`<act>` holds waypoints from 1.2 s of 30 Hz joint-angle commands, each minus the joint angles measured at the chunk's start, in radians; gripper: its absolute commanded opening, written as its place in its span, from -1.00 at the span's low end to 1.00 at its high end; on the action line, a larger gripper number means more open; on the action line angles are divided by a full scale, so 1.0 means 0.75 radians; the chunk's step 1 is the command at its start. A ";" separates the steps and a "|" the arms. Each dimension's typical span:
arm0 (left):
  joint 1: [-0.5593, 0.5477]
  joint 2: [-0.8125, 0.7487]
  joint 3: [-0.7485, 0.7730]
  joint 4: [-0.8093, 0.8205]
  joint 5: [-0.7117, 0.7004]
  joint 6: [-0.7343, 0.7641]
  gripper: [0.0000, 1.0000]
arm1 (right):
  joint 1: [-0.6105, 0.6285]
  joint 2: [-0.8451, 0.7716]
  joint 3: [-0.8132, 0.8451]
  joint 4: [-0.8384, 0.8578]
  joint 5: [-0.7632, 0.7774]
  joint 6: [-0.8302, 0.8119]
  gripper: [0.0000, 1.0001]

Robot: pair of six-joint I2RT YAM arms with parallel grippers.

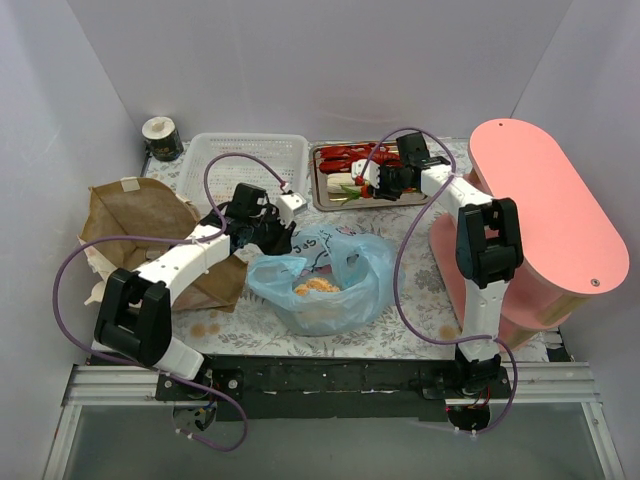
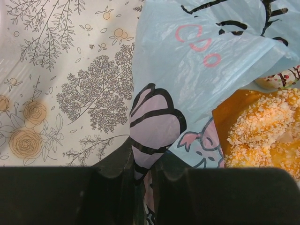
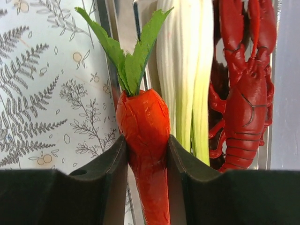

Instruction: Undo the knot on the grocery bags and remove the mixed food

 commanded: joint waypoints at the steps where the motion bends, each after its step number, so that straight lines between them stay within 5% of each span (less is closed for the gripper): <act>1: 0.002 0.011 0.049 0.018 0.014 0.000 -0.72 | -0.006 0.013 0.013 -0.023 0.014 -0.152 -0.97; 8: 0.002 0.025 0.067 -0.007 0.012 0.004 -0.70 | -0.008 0.034 -0.053 0.118 0.051 -0.089 -0.89; 15: 0.002 0.035 0.075 -0.005 0.007 0.008 -0.69 | -0.006 0.036 -0.092 0.222 0.080 -0.029 -0.30; 18: 0.002 0.035 0.071 0.003 0.012 0.008 -0.69 | -0.006 0.032 -0.104 0.237 0.084 -0.033 -0.20; 36: 0.002 0.015 0.045 0.007 0.024 0.008 -0.68 | -0.008 0.042 -0.100 0.292 0.125 0.044 0.18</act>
